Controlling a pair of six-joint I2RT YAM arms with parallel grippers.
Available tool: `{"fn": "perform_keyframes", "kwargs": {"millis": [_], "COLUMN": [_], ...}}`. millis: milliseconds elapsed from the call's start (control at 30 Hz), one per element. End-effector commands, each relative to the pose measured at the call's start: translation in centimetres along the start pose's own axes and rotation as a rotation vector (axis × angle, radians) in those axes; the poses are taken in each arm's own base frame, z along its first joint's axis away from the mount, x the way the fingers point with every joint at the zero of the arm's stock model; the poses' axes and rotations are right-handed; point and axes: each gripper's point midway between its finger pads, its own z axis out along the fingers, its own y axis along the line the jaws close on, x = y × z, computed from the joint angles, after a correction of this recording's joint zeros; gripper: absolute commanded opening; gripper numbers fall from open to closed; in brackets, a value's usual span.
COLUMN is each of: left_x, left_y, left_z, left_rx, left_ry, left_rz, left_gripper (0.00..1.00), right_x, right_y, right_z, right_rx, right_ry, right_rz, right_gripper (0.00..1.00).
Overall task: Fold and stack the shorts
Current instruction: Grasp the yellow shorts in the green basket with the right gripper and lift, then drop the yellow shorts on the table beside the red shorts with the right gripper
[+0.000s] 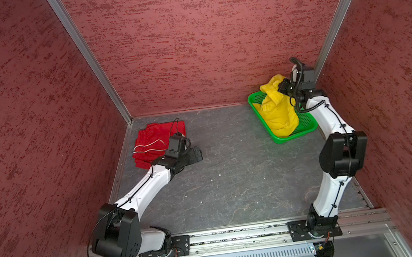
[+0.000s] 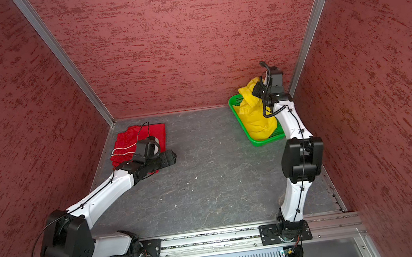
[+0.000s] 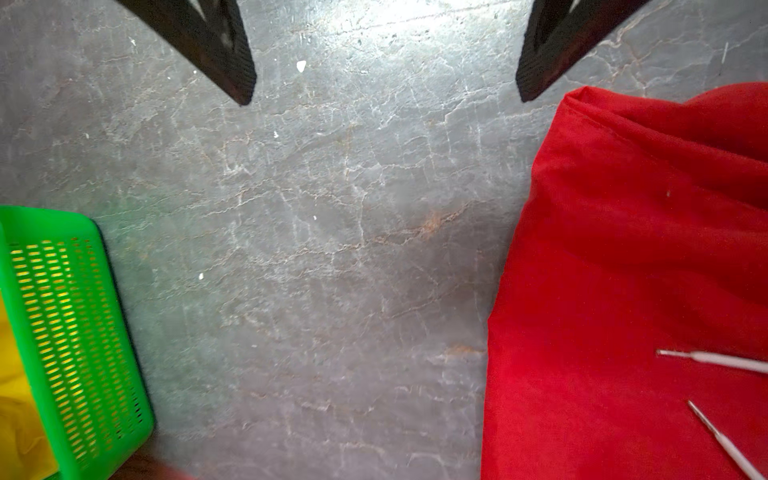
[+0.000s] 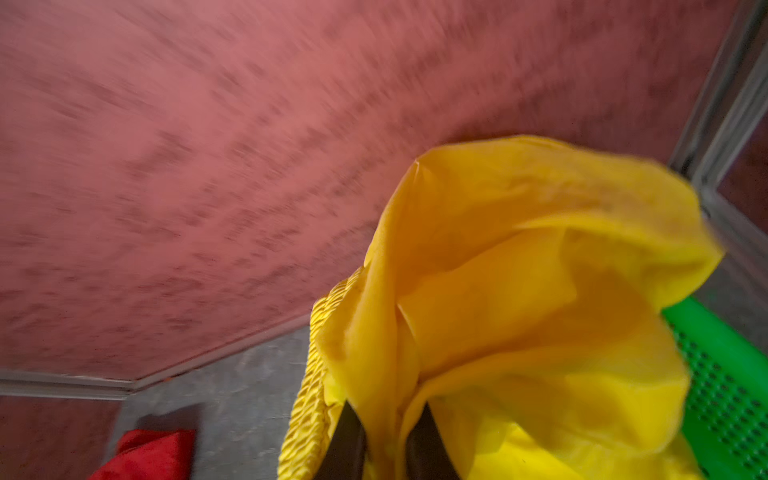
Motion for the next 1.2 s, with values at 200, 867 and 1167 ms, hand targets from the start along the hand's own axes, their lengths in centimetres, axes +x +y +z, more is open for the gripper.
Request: {"fn": "perform_keyframes", "kwargs": {"millis": [200, 867, 1167], "left_x": [-3.7, -3.7, -4.3], "left_y": [-1.6, 1.8, 9.1], "left_z": [-4.2, -7.4, -13.0], "left_rx": [0.043, -0.094, -0.248], "left_ry": [-0.166, -0.283, -0.398], "left_rz": [0.071, 0.097, -0.101], "left_gripper": [0.98, 0.97, 0.97], "right_x": [-11.1, 0.7, 12.7], "right_y": [15.2, 32.6, 39.4], "right_z": [-16.2, -23.5, -23.5], "right_rx": [-0.486, -1.013, -1.241], "right_ry": [-0.327, 0.058, 0.39], "right_rz": [-0.138, -0.242, -0.183], "right_gripper": [0.0, 0.0, 0.0]}}
